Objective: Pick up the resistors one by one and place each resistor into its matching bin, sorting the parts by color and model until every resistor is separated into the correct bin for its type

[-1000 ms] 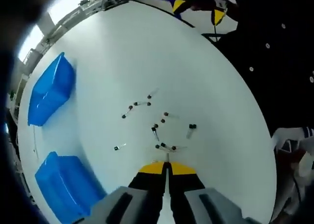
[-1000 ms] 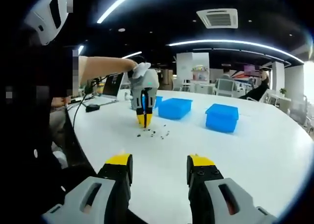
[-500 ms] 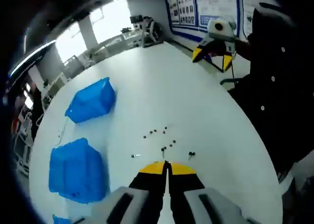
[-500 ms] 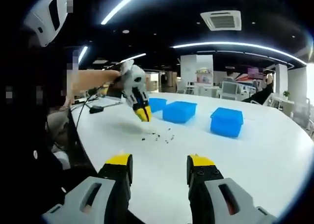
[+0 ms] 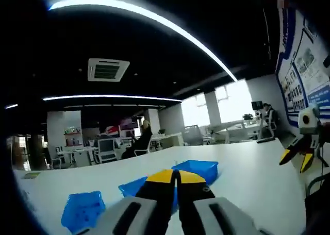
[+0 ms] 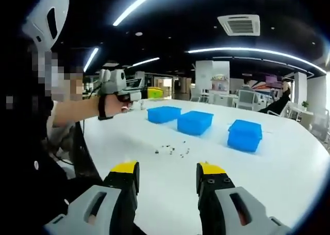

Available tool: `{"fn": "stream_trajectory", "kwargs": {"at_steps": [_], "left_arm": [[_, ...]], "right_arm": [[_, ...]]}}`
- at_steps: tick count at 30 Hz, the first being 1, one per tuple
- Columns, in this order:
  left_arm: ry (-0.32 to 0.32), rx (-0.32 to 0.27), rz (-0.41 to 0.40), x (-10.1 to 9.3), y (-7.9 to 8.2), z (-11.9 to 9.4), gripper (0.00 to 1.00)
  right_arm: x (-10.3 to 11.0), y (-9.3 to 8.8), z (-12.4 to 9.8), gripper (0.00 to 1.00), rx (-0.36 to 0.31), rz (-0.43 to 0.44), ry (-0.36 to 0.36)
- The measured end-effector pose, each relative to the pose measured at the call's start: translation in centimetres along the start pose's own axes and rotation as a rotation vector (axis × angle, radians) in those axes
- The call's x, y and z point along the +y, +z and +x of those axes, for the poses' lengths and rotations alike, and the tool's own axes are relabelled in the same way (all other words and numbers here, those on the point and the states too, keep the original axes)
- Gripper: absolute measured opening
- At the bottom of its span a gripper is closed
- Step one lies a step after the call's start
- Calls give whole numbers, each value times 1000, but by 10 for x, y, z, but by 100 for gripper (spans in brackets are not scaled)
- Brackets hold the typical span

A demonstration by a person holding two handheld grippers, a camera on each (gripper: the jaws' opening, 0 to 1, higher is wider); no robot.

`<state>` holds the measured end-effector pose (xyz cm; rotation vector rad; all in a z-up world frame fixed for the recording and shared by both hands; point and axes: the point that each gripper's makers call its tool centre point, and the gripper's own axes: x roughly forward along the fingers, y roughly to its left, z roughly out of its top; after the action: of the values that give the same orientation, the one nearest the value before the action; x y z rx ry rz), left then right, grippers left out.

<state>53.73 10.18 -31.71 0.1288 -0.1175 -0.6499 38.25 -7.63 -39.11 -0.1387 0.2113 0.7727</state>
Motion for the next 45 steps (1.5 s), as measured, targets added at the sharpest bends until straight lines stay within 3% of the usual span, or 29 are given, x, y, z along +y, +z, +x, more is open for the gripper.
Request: {"fn": "stream_trajectory", "kwargs": {"at_steps": [4, 6, 10, 11, 12, 13, 17, 22, 27, 30, 32, 34, 37, 41, 45], "left_arm": [[73, 25, 46, 17, 5, 27, 5], [61, 21, 38, 23, 9, 46, 5], [131, 58, 17, 60, 5, 86, 5], [181, 53, -32, 72, 5, 93, 5], [204, 70, 5, 80, 3, 101, 5], [203, 99, 35, 83, 0, 105, 5], [196, 87, -5, 91, 5, 129, 4], [176, 79, -3, 84, 13, 129, 10], [116, 103, 2, 61, 6, 97, 32], [95, 195, 0, 53, -11, 67, 35], [43, 254, 3, 44, -22, 45, 36], [14, 281, -14, 36, -28, 23, 37], [54, 368, -56, 32, -42, -19, 37], [221, 396, -193, 33, -50, -72, 37], [268, 432, -222, 21, -66, -104, 39]], "right_arm": [[2, 2, -4, 46, -7, -4, -3], [2, 3, -6, 46, -11, -3, -9], [0, 2, -12, 46, -17, 1, -25], [-1, 2, -14, 46, -20, 2, -28], [-1, 3, -15, 46, -22, 5, -31], [-1, 3, -16, 46, -24, 5, -33], [-4, 4, -19, 46, -30, 6, -42], [-8, 4, -23, 46, -41, 12, -56], [-11, 2, -22, 46, -42, 21, -54], [-10, 1, -19, 46, -42, 21, -42], [-10, 0, -17, 46, -41, 21, -34], [-9, -1, -14, 46, -37, 20, -25], [-9, -2, -9, 46, -33, 20, -12], [-10, -1, -6, 46, -34, 20, -9], [-13, -3, -3, 46, -27, 22, -9]]}}
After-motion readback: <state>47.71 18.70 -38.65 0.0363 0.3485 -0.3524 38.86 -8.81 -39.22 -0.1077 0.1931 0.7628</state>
